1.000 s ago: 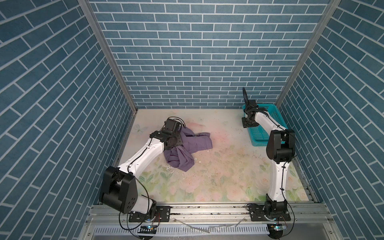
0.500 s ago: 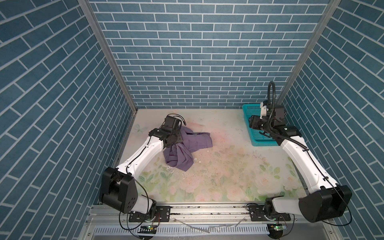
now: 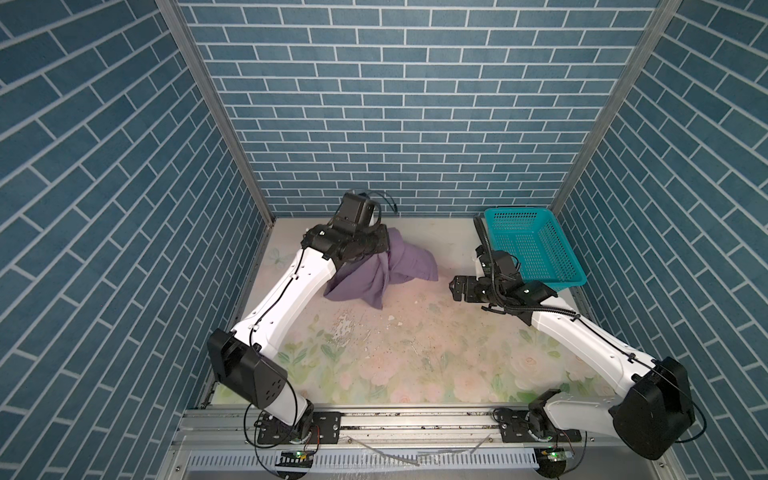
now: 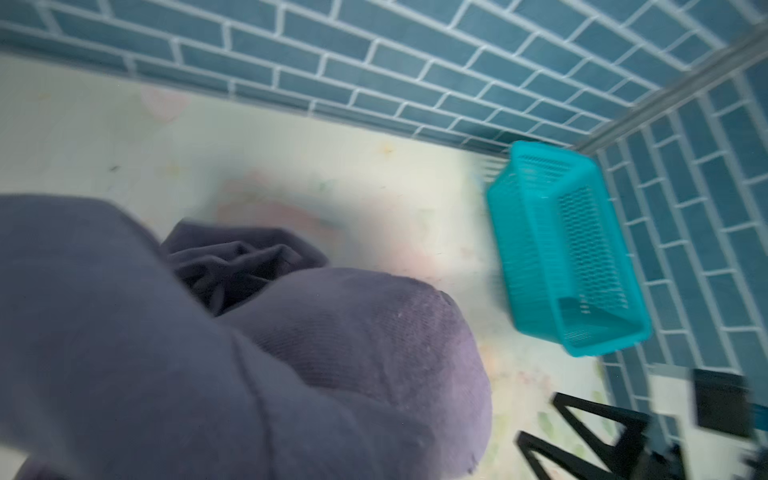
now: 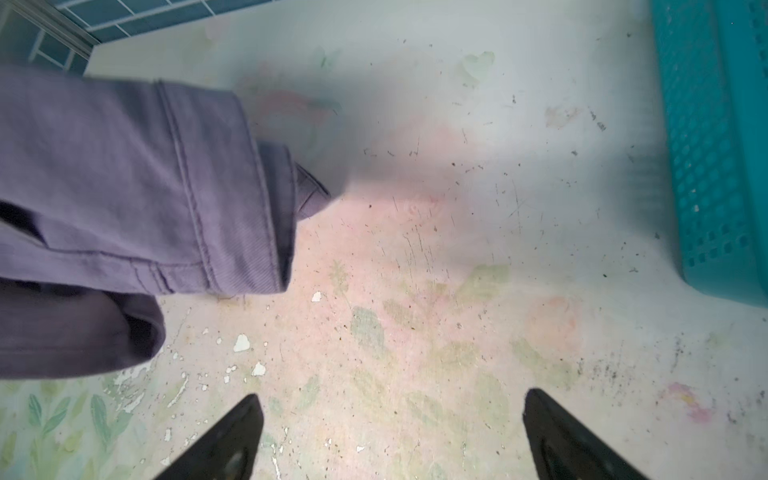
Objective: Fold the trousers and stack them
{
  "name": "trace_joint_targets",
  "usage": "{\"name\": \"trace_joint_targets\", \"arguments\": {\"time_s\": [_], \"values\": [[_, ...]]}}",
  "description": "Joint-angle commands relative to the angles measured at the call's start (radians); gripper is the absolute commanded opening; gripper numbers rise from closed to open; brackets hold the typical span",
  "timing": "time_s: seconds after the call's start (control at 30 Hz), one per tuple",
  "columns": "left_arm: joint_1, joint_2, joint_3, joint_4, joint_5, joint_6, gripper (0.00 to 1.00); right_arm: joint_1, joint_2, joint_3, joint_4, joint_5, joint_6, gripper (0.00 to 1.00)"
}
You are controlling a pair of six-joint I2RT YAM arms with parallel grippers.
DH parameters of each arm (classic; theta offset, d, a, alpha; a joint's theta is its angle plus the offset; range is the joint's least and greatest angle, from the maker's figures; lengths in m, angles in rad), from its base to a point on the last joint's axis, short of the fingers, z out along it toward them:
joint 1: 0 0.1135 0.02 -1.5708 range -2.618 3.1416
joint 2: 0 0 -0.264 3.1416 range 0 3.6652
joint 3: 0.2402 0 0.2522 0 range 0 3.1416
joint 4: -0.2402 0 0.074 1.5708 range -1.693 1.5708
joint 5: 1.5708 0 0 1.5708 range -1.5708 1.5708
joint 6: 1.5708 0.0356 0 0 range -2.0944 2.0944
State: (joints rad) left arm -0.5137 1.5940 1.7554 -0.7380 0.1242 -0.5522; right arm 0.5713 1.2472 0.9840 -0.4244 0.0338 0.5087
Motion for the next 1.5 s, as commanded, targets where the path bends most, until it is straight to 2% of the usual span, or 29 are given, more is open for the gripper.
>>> {"name": "trace_joint_targets", "arguments": {"time_s": [0.0,0.1,0.17,0.23,0.3,0.4,0.47,0.5,0.53,0.57,0.67,0.87,1.0,1.1,1.2,1.33,1.47], "values": [[-0.027,0.013,0.187,0.024,0.12,0.007,0.0,0.004,-0.088,-0.009,0.035,0.08,0.028,0.98],[-0.026,0.0,0.264,0.013,0.119,0.017,0.01,0.005,-0.136,-0.032,0.071,0.103,0.027,0.97],[-0.022,-0.042,0.242,0.002,0.044,0.051,0.03,0.004,-0.145,-0.037,0.079,0.098,0.027,0.96],[-0.001,-0.108,0.15,0.003,-0.064,0.068,0.06,0.004,-0.134,-0.029,0.073,0.088,0.029,0.96],[0.04,-0.173,0.016,0.01,-0.117,0.033,0.1,0.005,-0.113,-0.021,0.067,0.075,0.031,0.95],[0.169,-0.269,-0.235,0.07,-0.072,-0.058,0.15,0.008,-0.073,-0.009,0.067,0.053,0.032,0.95],[0.263,-0.313,-0.395,0.109,-0.022,-0.109,0.28,0.012,-0.047,0.002,0.07,0.041,0.03,0.94],[0.31,-0.332,-0.47,0.122,-0.009,-0.126,0.43,0.014,-0.032,0.008,0.07,0.032,0.028,0.94],[0.352,-0.345,-0.534,0.129,0.0,-0.141,0.62,0.016,-0.016,0.013,0.07,0.027,0.027,0.94],[0.387,-0.351,-0.585,0.131,0.016,-0.154,0.75,0.018,-0.003,0.02,0.069,0.021,0.024,0.94],[0.455,-0.355,-0.676,0.151,0.075,-0.154,0.99,0.025,0.035,0.039,0.059,0.018,0.013,0.94],[0.456,-0.309,-0.618,0.151,0.115,-0.094,0.99,0.027,0.084,0.061,0.055,0.023,-0.001,0.94],[0.425,-0.289,-0.57,0.128,0.082,-0.067,0.99,0.028,0.104,0.058,0.053,0.018,0.002,0.94],[0.353,-0.275,-0.53,0.086,0.003,-0.03,0.99,0.027,0.104,0.047,0.045,0.026,0.002,0.94],[0.237,-0.238,-0.453,0.018,-0.119,0.023,0.99,0.027,0.092,0.034,0.032,0.045,-0.007,0.94],[0.037,-0.155,-0.317,-0.118,-0.377,0.114,0.99,0.028,0.077,0.005,0.024,0.092,-0.01,0.95],[-0.077,-0.054,-0.223,-0.206,-0.48,0.163,0.99,0.027,0.092,-0.009,0.025,0.096,-0.003,0.95]]}}
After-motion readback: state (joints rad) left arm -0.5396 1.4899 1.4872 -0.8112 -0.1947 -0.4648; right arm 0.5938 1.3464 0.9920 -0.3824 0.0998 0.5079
